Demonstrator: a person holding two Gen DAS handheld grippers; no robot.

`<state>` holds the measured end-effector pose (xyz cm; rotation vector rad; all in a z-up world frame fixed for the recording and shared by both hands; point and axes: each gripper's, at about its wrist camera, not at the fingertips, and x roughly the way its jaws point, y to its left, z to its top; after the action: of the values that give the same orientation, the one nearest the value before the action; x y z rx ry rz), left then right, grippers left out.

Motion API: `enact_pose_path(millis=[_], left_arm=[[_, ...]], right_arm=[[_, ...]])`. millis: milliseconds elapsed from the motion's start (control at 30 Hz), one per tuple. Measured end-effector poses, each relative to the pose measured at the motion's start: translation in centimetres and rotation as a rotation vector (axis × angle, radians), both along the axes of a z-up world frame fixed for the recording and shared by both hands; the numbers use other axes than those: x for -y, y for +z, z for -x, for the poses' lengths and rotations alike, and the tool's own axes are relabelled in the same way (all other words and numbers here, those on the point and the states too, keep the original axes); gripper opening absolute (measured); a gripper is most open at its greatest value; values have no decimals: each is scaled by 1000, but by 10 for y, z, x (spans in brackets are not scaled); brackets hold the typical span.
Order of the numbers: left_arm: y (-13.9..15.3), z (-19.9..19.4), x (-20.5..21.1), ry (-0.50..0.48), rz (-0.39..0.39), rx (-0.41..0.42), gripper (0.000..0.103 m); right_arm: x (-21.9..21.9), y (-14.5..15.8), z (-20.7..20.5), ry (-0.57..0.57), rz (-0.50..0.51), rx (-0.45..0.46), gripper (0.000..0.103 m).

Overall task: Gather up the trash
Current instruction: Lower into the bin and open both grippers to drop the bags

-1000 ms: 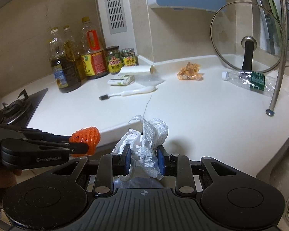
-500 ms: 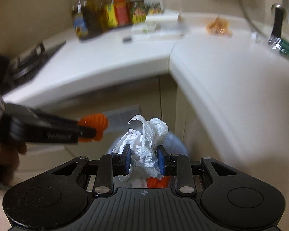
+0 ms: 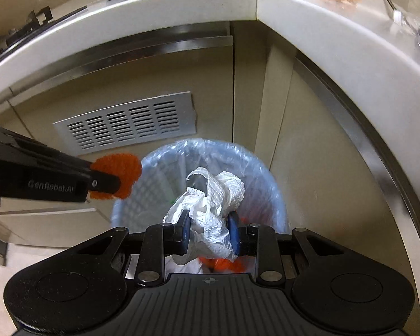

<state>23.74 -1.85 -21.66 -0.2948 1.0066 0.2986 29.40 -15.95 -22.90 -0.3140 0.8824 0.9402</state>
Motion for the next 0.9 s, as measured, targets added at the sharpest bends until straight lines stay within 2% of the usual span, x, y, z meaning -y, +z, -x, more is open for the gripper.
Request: enact_pose_path(millis=[133, 400, 633, 900], left_arm=[[-17, -15, -5, -12, -6, 1, 26], [-36, -35, -14, -12, -7, -4, 26], [-45, -47, -21, -17, 0, -14, 27], [-54, -57, -27, -31, 4, -18, 27]], right_arm=[[-16, -14, -10, 25, 9, 42, 29], [-35, -38, -28, 62, 57, 53, 29], [-38, -49, -37, 58, 63, 20, 29], [-49, -60, -42, 51, 86, 24, 29]])
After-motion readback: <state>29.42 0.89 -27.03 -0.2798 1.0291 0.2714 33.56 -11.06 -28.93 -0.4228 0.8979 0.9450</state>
